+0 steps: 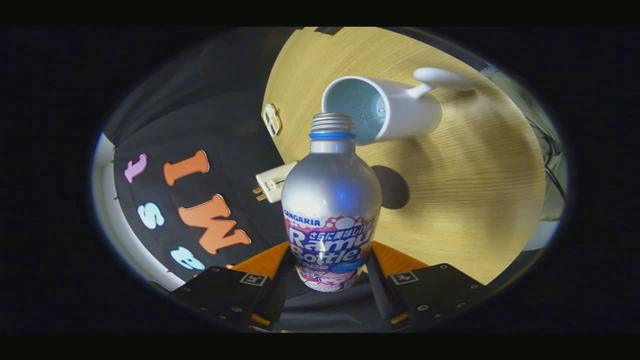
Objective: Take the bottle from table, then pour the juice into the cup, finally place the bottle on the coaster
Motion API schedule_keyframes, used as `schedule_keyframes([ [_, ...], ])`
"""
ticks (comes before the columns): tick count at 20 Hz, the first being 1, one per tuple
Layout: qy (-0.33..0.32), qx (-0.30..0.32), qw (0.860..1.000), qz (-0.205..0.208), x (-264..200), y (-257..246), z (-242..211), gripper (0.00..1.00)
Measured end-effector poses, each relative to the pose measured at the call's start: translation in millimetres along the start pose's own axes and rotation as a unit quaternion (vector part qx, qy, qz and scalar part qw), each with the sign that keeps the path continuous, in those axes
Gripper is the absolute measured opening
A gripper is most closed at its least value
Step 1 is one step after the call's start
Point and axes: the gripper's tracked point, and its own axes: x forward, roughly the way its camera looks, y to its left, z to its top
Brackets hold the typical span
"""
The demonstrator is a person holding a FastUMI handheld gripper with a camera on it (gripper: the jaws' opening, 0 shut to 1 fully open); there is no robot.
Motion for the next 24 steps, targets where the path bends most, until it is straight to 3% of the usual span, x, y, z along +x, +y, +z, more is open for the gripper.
schedule_keyframes([
  [9, -0.031, -0.095, 0.995, 0.005, -1, -8, 8, 0.73],
  [13, -0.055, -0.174, 0.983, 0.013, -2, -5, 11, 0.73],
  [19, -0.091, -0.33, 0.94, -0.008, -3, -9, 18, 0.73],
  [24, -0.115, -0.476, 0.871, -0.021, -1, -7, 16, 0.73],
])
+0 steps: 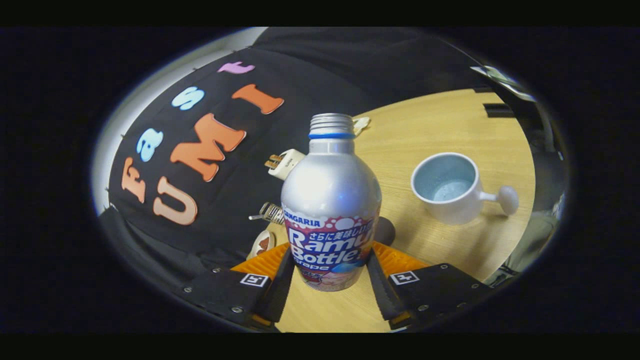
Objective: Take the bottle from table, then pour the juice into the cup, finally place the bottle on the coaster
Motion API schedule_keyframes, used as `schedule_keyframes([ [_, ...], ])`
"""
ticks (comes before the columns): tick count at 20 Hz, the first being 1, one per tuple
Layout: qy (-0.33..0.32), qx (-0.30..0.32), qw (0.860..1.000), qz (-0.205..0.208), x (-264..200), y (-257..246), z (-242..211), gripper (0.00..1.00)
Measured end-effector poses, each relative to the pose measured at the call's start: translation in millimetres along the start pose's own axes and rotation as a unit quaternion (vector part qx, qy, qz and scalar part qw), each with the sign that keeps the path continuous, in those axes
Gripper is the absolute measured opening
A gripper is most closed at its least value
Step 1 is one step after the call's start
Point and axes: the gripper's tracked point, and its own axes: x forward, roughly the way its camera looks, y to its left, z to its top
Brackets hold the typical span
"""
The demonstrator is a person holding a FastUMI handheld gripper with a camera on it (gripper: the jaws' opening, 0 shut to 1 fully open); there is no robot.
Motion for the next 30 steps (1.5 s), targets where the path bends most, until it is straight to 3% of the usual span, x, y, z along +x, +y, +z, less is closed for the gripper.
schedule_keyframes([
  [5, -0.035, -0.146, 0.989, -0.011, 8, 8, 6, 0.73],
  [10, -0.06, -0.275, 0.958, -0.049, 32, 6, 11, 0.73],
  [16, -0.078, -0.377, 0.921, -0.061, 65, 7, 11, 0.74],
  [21, -0.081, -0.427, 0.899, -0.059, 86, 3, -3, 0.74],
  [30, -0.073, -0.431, 0.897, -0.058, 106, -12, -15, 0.76],
])
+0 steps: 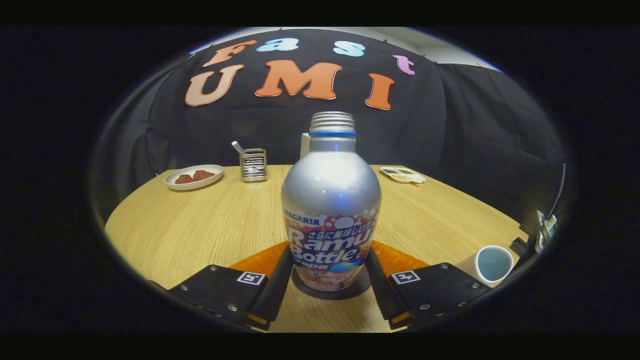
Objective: Take the bottle from table, then pour the juice into the cup, finally place the bottle on the coaster
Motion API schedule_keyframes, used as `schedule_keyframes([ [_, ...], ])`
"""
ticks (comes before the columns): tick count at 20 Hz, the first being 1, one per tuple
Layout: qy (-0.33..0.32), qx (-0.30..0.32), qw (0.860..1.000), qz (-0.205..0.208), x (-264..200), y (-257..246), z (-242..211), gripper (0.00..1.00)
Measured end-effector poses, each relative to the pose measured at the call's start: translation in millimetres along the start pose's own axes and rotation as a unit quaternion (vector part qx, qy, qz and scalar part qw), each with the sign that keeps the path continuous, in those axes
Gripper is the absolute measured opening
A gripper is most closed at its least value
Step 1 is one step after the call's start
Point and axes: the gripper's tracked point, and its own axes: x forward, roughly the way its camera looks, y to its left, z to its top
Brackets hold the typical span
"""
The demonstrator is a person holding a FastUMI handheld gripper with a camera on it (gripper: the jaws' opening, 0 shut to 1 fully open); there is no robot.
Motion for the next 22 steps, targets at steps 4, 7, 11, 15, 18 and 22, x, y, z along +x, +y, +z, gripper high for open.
schedule_keyframes([
  [4, -0.004, 0.01, 1.0, 0.002, -1, -1, -4, 0.76],
  [7, -0.007, 0.016, 1.0, 0.003, 0, -1, -5, 0.77],
  [11, 0.0, 0.016, 1.0, 0.002, -2, -1, -10, 0.79],
  [15, 0.018, 0.011, 1.0, 0.002, 0, -3, -22, 0.82],
  [18, 0.027, 0.001, 1.0, -0.001, -4, -5, -29, 0.86],
  [22, 0.025, 0.007, 1.0, -0.003, -20, -10, -25, 0.94],
])
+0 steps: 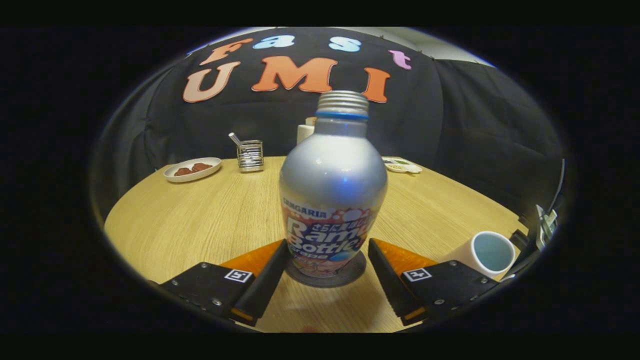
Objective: Take the bottle from table, then pour the juice into the cup, finally place the bottle on the coaster
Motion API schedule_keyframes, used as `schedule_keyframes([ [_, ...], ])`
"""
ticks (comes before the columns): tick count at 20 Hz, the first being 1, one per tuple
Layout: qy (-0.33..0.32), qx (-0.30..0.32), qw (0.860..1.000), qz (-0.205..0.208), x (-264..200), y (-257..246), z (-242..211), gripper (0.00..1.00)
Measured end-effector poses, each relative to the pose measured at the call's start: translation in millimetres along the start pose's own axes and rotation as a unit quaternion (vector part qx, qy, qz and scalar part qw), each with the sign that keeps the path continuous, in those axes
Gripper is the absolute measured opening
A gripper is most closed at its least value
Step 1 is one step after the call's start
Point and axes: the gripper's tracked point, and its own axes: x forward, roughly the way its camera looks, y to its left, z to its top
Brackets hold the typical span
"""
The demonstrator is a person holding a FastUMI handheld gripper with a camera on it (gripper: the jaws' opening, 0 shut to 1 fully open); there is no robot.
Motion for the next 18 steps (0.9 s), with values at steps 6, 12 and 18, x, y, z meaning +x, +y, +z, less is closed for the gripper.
schedule_keyframes([
  [6, -0.029, 0.029, 0.999, 0.009, -52, 0, 24, 0.97],
  [12, -0.072, 0.031, 0.996, 0.047, -118, 24, 56, 0.97],
  [18, -0.128, 0.026, 0.986, 0.101, -175, 80, 61, 0.97],
])
